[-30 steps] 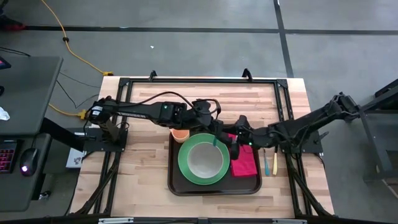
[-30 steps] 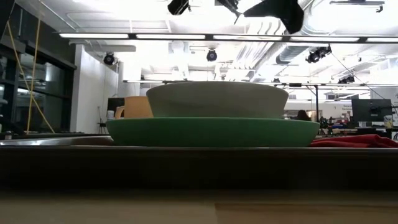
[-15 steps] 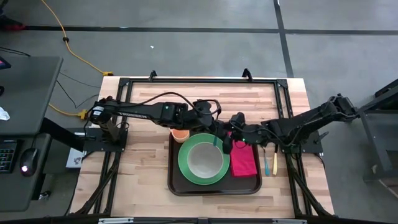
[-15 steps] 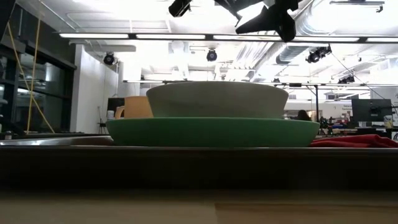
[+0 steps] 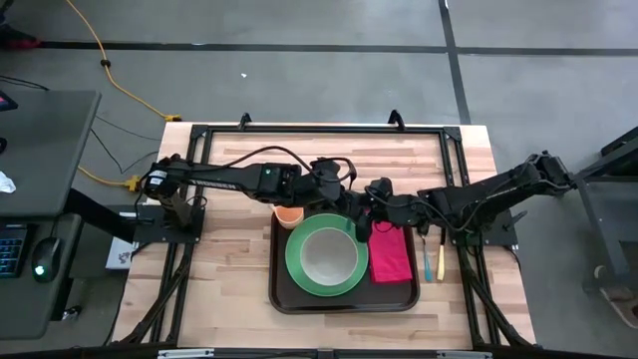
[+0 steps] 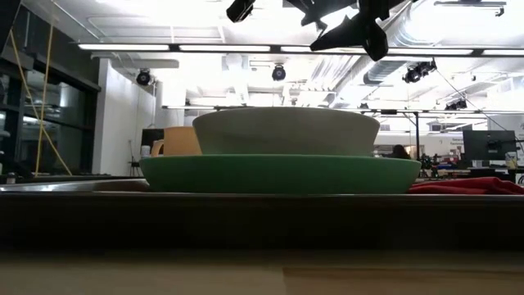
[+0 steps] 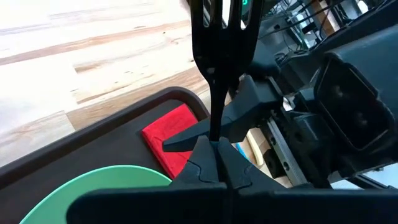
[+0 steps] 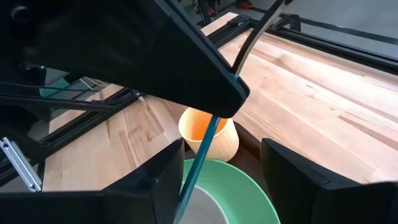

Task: Set up tray
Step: Put the fork on top of the table napkin on the serving tray

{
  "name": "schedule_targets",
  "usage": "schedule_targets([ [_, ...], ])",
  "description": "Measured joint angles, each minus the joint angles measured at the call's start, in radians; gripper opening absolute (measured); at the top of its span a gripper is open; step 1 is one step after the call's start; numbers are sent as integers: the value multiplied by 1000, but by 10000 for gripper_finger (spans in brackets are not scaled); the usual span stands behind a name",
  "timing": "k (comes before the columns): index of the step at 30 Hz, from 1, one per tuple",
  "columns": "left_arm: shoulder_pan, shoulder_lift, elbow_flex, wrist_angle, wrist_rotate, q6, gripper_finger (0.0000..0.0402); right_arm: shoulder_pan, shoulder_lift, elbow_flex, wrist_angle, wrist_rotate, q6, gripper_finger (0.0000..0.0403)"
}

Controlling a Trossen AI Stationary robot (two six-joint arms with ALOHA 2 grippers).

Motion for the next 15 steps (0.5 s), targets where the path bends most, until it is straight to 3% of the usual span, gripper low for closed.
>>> schedule_targets([
  [8, 0, 0, 0, 0, 5, 0, 10, -19, 0, 0, -1, -20, -1, 132],
  [15, 0, 0, 0, 2, 7, -1, 10, -19, 0, 0, -2, -29, -9, 24],
])
